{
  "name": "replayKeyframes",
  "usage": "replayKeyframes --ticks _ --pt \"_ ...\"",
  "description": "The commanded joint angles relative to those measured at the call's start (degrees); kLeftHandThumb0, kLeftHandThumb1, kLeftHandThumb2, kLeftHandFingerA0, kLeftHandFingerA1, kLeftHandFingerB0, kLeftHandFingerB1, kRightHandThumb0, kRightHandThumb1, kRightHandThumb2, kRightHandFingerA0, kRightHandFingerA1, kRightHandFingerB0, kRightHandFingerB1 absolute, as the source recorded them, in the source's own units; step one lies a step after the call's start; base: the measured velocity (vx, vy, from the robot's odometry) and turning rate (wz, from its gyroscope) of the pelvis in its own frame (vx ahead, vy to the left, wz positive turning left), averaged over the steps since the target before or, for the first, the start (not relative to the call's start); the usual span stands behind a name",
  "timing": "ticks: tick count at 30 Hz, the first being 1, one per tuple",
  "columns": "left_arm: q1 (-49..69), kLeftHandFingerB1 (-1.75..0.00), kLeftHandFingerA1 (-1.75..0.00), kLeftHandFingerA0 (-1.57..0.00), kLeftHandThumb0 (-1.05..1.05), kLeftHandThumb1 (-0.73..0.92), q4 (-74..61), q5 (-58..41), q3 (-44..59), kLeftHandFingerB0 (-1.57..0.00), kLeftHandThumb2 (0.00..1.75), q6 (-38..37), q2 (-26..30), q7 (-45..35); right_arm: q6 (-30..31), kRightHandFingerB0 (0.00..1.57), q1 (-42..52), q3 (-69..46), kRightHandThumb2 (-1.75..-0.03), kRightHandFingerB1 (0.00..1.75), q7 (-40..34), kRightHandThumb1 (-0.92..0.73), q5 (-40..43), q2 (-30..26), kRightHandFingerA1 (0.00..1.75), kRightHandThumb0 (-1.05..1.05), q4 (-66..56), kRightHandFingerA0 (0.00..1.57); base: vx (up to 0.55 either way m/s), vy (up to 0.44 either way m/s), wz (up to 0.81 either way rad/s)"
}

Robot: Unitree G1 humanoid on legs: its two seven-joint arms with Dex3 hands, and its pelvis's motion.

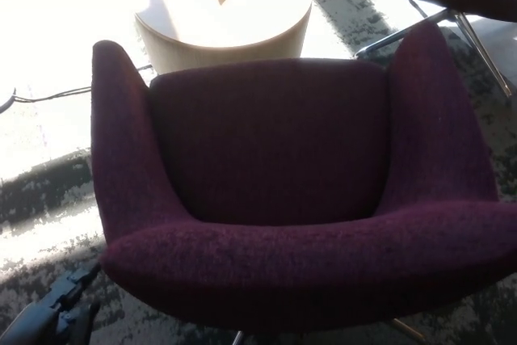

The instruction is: The robot stands in front of a sofa and uses its left hand to push the left side of the sofa

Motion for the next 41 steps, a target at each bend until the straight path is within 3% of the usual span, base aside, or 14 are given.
replayKeyframes --ticks 1,4,9,10,11,12,13,18,19,20,21,25,27,41 --pt "1.47 -0.27 -0.34 -0.01 -0.77 0.75 2.55 -0.22 0.79 0.0 1.19 -2.3 1.15 -1.6 -0.27 0.22 0.81 0.46 -1.02 0.46 -0.25 -0.66 -0.34 -0.55 0.56 -0.62 0.21 0.38 0.0 0.0 0.0" --pt "2.49 -0.26 -0.34 0.0 -0.76 0.75 4.45 -2.8 2.62 0.0 1.18 -1.8 -0.13 -3.05 0.4 0.23 0.86 0.64 -1.02 0.46 -0.76 -0.66 -0.41 -0.29 0.55 -0.65 0.26 0.38 0.0 0.0 0.0" --pt "4.12 -0.18 -0.29 -0.06 -0.91 0.84 8.16 -1.89 3.18 -0.06 1.22 -4.33 -0.99 -2.95 -0.04 0.22 1.63 0.09 -1.01 0.47 0.29 -0.62 0.66 -0.06 0.57 -0.59 0.37 0.39 0.0 0.0 0.0" --pt "4.96 -0.28 -0.34 0.0 -0.75 0.76 9.71 -1.68 3.52 0.0 1.19 -5.03 -1.39 -2.13 -0.12 0.22 1.89 0.03 -1.01 0.47 0.38 -0.63 0.72 -0.13 0.57 -0.6 0.38 0.38 0.0 0.0 0.0" --pt "6.07 -0.28 -0.34 0.0 -0.75 0.76 11.51 -1.45 3.88 0.0 1.19 -5.8 -1.87 -1.08 -0.22 0.22 2.21 -0.04 -1.01 0.47 0.49 -0.63 0.8 -0.23 0.57 -0.6 0.4 0.38 0.0 0.0 0.0" --pt "6.66 -0.16 -0.23 -0.05 -0.93 0.85 13.38 -1.83 4.55 -0.05 1.21 -6.46 -2.11 -1.4 -0.18 0.22 2.42 -0.45 -1.0 0.47 1.17 -0.62 1.4 -0.12 0.57 -0.58 0.44 0.38 0.0 0.0 0.0" --pt "6.88 -0.14 -0.2 -0.04 -0.96 0.86 14.31 -1.71 4.77 -0.03 1.22 -6.8 -2.3 -1.07 -0.21 0.23 2.5 -0.42 -1.0 0.47 0.88 -0.62 1.22 -0.31 0.57 -0.57 0.46 0.39 0.0 0.0 0.0" --pt "6.79 -0.14 -0.2 -0.02 -0.95 0.86 16.83 -1.17 5.46 -0.02 1.22 -8.61 -2.49 -0.71 -0.32 0.23 2.68 -0.76 -1.0 0.47 0.9 -0.62 1.1 -0.33 0.57 -0.57 0.43 0.39 0.0 0.0 0.0" --pt "7.54 -0.12 -0.17 0.0 -0.93 0.88 18.36 -2.19 6.49 0.0 1.24 -8.64 -3.62 -0.73 0.02 0.34 2.81 -0.41 -0.65 0.35 0.41 -0.77 0.49 -0.67 0.4 -0.62 0.56 0.44 0.0 0.0 0.0" --pt "8.33 -0.1 -0.15 0.0 -0.94 0.9 19.69 -2.45 7.02 0.0 1.25 -8.75 -4.58 -0.47 -0.24 0.22 3.05 -0.12 -1.01 0.47 0.16 -0.64 0.0 -0.87 0.56 -0.6 0.85 0.38 0.0 0.0 0.0" --pt "8.7 -0.1 -0.16 0.0 -0.94 0.9 20.2 -2.16 7.09 0.0 1.25 -8.93 -4.84 -0.21 -0.4 0.36 3.21 -0.04 -0.64 0.35 0.22 -0.8 -0.08 -0.86 0.41 -0.64 1.02 0.46 0.0 0.0 0.0" --pt "8.73 -0.1 -0.16 0.0 -0.94 0.9 21.18 -1.72 7.35 0.0 1.25 -9.63 -4.96 -0.02 -0.44 0.36 3.3 0.02 -0.64 0.35 0.31 -0.8 -0.06 -0.82 0.41 -0.64 1.2 0.46 0.0 0.0 0.0" --pt "9.06 -0.1 -0.18 0.0 -0.92 0.9 21.17 -2.07 7.79 0.0 1.25 -9.83 -5.58 0.39 0.15 0.35 3.11 -0.02 -0.69 0.37 -0.39 -0.72 -0.04 -0.5 0.46 -0.67 0.98 0.56 0.0 0.0 0.0" --pt "10.22 -0.12 -0.18 0.0 -0.92 0.9 22.22 -4.66 11.72 0.0 1.23 -10.33 -6.2 -3.43 0.26 0.4 3.91 1.06 -0.64 0.35 -2.36 -0.8 -0.9 -0.48 0.39 -0.63 1.57 0.47 0.0 0.0 0.0"
